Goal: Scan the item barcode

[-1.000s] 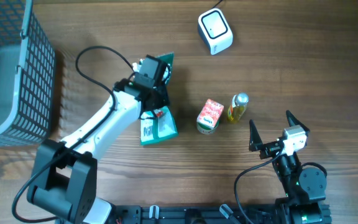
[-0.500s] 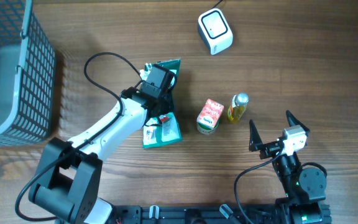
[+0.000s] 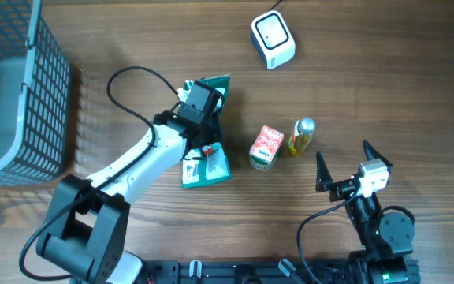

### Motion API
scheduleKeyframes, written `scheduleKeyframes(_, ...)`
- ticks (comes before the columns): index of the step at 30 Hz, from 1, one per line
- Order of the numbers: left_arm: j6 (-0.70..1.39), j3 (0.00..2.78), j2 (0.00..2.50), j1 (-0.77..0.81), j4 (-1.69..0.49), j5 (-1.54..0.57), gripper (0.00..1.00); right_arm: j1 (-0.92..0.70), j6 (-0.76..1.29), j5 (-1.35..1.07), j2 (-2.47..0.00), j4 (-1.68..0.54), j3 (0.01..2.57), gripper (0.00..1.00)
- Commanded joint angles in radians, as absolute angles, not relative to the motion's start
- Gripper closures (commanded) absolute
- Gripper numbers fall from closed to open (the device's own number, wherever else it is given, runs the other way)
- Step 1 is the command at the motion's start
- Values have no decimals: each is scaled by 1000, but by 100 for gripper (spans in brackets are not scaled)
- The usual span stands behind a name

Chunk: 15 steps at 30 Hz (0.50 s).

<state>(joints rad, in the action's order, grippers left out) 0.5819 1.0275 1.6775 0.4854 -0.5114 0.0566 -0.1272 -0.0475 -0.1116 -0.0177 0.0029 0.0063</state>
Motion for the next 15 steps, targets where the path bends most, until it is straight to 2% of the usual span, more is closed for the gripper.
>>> scheduleKeyframes(1, 592, 1017, 1673, 489, -504, 49, 96, -124, -52, -113, -16, 6, 5, 0)
scheduleKeyframes(15, 592, 984, 1686, 490, -485, 49, 94, -124, -52, -113, -16, 6, 5, 0)
